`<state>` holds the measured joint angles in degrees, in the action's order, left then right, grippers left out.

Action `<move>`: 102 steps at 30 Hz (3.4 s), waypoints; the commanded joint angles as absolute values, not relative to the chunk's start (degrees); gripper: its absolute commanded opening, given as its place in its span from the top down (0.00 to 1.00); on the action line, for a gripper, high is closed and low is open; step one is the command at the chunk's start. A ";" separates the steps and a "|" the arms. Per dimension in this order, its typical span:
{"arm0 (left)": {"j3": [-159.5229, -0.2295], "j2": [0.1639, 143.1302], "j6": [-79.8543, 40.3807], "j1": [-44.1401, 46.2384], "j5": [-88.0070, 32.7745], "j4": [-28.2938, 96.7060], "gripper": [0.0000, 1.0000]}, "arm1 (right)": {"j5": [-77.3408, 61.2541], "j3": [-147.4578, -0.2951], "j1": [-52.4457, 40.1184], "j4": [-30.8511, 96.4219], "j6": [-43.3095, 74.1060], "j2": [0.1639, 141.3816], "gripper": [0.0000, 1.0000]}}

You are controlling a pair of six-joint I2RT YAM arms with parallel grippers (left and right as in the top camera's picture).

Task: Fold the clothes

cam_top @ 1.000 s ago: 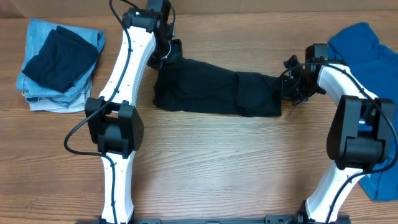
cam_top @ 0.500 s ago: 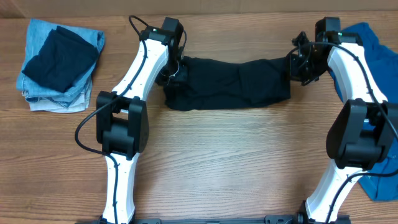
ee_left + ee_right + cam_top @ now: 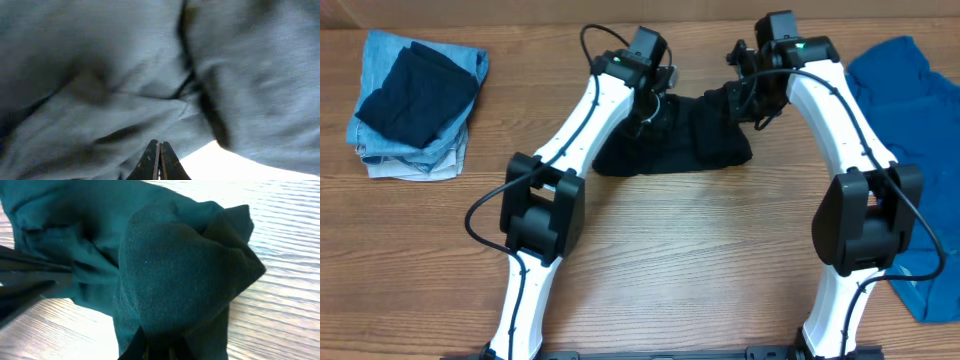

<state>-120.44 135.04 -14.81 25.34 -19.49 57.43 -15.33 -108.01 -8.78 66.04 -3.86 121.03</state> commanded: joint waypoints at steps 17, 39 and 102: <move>-121.67 131.79 -14.15 23.57 -8.60 58.43 0.96 | -15.53 -115.90 -16.69 63.92 3.05 121.21 0.96; -121.21 140.94 -21.91 25.93 -22.41 54.72 0.96 | -15.05 -115.90 -19.42 62.92 3.46 121.21 0.96; -120.77 128.11 -9.67 22.31 1.74 66.85 0.96 | -10.63 -119.59 -8.05 70.83 7.09 120.97 0.06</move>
